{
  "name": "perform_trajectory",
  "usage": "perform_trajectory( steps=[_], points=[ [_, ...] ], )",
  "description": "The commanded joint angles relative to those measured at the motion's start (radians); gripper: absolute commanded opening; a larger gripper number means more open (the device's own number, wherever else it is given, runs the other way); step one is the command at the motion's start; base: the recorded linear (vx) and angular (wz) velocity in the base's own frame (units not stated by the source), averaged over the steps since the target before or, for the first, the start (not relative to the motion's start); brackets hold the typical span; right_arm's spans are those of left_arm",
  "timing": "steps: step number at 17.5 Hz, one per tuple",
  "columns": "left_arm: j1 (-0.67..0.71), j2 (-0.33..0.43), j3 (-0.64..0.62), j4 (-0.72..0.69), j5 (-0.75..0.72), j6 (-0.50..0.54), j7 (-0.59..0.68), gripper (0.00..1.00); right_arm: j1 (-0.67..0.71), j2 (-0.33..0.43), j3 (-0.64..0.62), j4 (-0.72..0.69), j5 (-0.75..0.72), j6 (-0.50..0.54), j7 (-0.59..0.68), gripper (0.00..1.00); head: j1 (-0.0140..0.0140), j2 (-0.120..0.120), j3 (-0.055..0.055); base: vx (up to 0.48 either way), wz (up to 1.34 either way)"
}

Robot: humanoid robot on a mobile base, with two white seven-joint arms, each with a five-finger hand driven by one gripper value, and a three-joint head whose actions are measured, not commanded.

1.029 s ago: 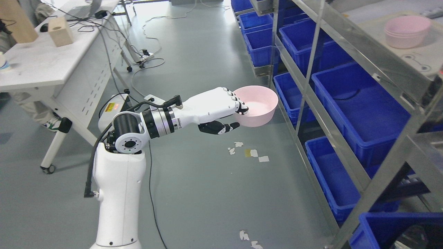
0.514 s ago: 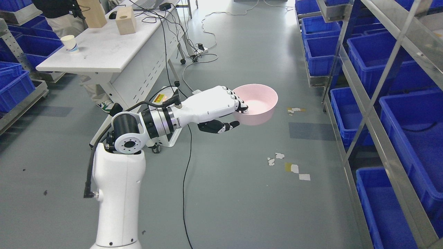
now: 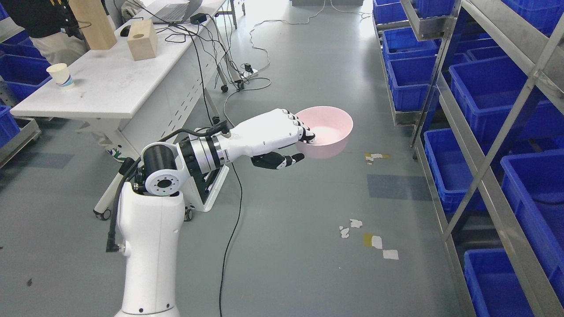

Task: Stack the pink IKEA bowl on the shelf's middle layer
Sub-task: 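Hold the pink bowl in the left hand while the robot turns and drives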

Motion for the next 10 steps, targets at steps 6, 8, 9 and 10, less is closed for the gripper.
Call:
perform_trajectory(
  steps=[6, 8, 9, 10],
  points=[
    [-0.001, 0.018, -0.001, 0.000, 0.001, 0.000, 0.014, 0.01, 0.022, -0.017, 0.000, -0.017, 0.000, 0.000, 0.000, 1.00, 0.0000, 0.000, 0.000, 0.327, 0.01],
    [-0.001, 0.018, -0.003, 0.000, 0.001, 0.000, 0.014, 0.01, 0.022, -0.017, 0.000, -0.017, 0.000, 0.000, 0.000, 1.00, 0.0000, 0.000, 0.000, 0.392, 0.02],
    [-0.001, 0.018, -0.003, 0.000, 0.001, 0.000, 0.016, 0.01, 0.022, -0.017, 0.000, -0.017, 0.000, 0.000, 0.000, 1.00, 0.0000, 0.000, 0.000, 0.323, 0.00],
    [-0.001, 0.018, -0.003, 0.000, 0.001, 0.000, 0.016, 0.01, 0.022, -0.017, 0.000, -0.017, 0.000, 0.000, 0.000, 1.00, 0.0000, 0.000, 0.000, 0.323, 0.00]
  ],
)
